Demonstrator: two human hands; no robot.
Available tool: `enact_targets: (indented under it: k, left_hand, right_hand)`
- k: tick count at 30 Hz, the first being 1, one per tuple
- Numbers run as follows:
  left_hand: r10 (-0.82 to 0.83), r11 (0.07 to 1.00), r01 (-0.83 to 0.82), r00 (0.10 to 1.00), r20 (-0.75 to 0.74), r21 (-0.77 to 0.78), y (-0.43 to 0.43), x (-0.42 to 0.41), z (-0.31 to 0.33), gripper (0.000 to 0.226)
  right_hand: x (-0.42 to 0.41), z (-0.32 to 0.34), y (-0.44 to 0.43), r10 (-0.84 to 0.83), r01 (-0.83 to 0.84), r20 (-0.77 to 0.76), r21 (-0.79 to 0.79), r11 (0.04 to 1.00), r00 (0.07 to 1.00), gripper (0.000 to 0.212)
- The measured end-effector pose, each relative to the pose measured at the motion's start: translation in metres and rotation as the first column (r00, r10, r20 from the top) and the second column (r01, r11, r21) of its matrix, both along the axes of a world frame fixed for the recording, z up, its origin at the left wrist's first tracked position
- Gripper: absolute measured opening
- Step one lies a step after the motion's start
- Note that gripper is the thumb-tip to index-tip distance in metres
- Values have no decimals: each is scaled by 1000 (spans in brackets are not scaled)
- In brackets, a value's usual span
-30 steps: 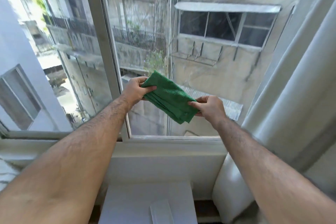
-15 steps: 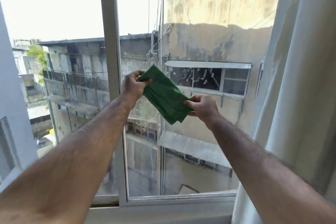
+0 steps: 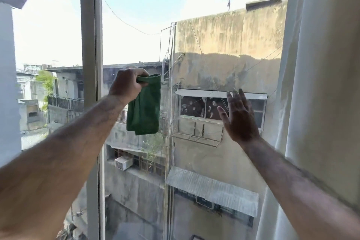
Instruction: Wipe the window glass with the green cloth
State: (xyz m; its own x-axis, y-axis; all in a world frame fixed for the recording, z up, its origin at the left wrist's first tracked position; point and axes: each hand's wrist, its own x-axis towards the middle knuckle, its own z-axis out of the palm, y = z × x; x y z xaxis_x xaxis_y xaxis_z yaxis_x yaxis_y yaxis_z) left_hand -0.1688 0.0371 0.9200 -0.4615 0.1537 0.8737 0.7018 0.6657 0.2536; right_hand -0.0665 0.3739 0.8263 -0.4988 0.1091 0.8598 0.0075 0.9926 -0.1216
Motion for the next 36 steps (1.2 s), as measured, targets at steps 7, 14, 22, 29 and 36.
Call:
enact_targets:
  k: [7, 14, 22, 29, 36]
  left_hand:
    - [439, 881, -472, 804, -401, 18, 24, -8, -14, 12]
    - [362, 896, -440, 807, -466, -66, 42, -35, -80, 27]
    - [327, 913, -400, 836, -440, -81, 39, -76, -151, 70]
    - [421, 904, -363, 847, -323, 227, 101, -68, -88, 58]
    - [127, 959, -242, 827, -548, -144, 190, -47, -134, 56]
  right_hand:
    - [-43, 10, 47, 1, 28, -207, 140, 990, 978, 62]
    - [-77, -6, 69, -67, 130, -358, 154, 980, 931, 60]
    - [-97, -11, 82, -60, 167, -461, 194, 967, 885, 60]
    - [-99, -12, 83, -50, 160, -469, 197, 967, 882, 60]
    - [-96, -11, 83, -54, 167, -473, 200, 966, 879, 60]
